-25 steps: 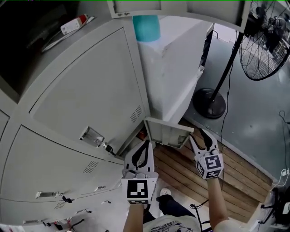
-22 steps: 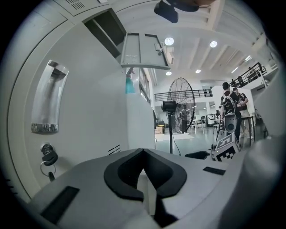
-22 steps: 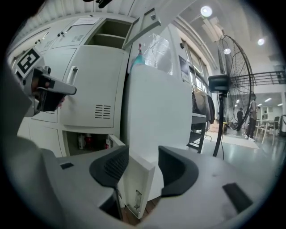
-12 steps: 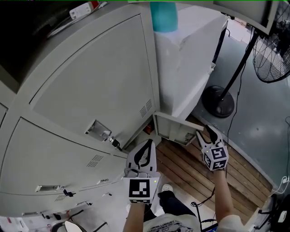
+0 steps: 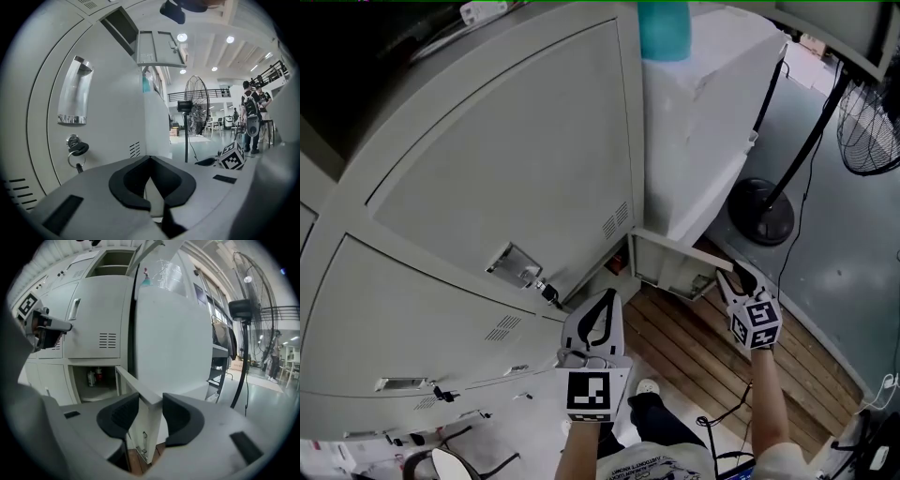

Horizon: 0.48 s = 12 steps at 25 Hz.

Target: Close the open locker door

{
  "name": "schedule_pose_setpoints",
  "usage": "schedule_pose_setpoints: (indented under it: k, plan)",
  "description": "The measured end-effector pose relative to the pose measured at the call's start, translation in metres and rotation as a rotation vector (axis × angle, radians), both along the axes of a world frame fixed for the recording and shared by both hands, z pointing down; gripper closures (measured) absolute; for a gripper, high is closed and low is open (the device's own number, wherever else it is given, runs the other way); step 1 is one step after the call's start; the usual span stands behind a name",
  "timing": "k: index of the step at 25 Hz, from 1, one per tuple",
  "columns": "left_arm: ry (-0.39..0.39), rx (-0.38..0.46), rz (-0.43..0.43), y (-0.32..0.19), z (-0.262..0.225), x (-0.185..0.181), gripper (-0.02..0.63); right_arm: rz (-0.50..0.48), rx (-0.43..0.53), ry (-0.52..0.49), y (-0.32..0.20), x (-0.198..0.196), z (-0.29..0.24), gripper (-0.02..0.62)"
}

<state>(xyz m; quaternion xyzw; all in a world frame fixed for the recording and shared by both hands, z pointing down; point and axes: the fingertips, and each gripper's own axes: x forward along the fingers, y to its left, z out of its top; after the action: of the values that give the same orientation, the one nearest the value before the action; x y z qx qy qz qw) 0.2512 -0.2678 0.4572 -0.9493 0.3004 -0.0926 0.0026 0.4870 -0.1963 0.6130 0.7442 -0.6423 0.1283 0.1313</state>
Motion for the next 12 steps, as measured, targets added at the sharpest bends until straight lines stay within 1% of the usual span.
schedule_pose_setpoints:
  k: [5, 12]
  plan:
    - [0.005, 0.004, -0.011, 0.0, 0.003, -0.006, 0.606, -0.003, -0.003, 0.004, 0.004, -0.006, 0.0, 0.445]
    - [0.028, 0.007, 0.014, 0.008, -0.004, -0.014, 0.606, -0.005, -0.021, 0.017, 0.014, -0.025, 0.0, 0.462]
